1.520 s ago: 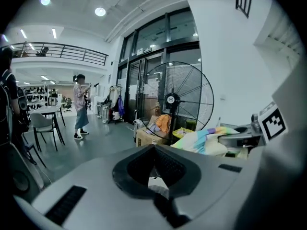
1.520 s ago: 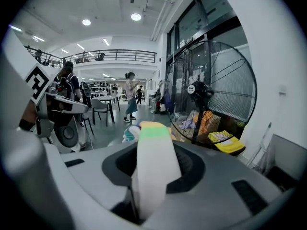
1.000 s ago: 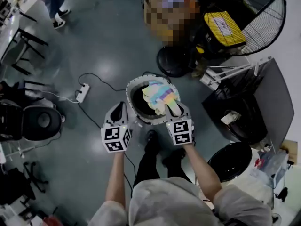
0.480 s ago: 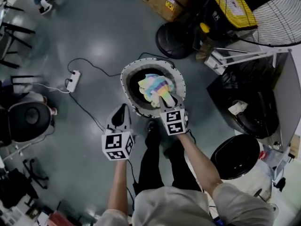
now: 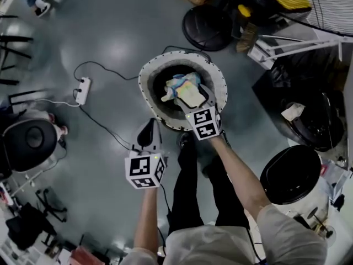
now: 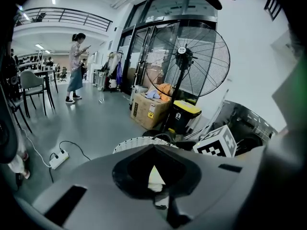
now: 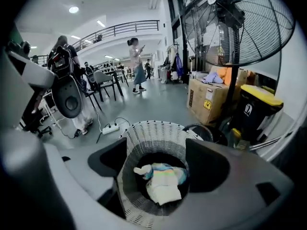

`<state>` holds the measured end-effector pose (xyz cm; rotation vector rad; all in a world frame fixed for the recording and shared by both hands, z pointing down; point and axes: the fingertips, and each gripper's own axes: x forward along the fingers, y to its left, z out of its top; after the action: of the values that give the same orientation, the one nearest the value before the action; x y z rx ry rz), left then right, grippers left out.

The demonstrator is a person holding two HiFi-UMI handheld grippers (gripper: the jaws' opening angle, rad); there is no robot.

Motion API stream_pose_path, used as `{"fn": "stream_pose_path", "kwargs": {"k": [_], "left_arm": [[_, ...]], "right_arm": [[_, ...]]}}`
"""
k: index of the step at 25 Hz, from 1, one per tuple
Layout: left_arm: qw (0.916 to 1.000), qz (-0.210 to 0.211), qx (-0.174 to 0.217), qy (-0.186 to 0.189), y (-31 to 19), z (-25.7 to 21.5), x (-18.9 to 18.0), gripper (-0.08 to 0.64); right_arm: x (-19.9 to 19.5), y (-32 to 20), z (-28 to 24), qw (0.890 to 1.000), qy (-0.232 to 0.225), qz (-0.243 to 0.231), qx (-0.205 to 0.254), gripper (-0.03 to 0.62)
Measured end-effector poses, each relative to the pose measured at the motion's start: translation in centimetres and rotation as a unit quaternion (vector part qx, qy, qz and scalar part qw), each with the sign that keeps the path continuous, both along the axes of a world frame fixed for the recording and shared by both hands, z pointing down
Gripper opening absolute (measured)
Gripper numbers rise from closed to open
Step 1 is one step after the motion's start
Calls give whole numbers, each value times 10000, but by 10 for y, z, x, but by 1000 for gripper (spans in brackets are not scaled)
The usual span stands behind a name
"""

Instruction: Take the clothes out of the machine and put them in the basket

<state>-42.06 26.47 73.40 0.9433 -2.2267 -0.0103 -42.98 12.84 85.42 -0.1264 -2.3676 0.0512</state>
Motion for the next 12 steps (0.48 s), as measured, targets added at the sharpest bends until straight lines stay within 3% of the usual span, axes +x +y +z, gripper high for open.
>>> {"fn": "stream_pose_path", "kwargs": {"k": [6, 12], "left_arm": [[9995, 298, -17, -96, -29, -19, 11, 18], [9961, 832, 28, -287, -95, -35, 34, 18]], "right_arm": [[34, -17, -33, 9993, -178, 291, -139, 373], [85, -84, -70, 9946, -383, 952, -175, 170]]}}
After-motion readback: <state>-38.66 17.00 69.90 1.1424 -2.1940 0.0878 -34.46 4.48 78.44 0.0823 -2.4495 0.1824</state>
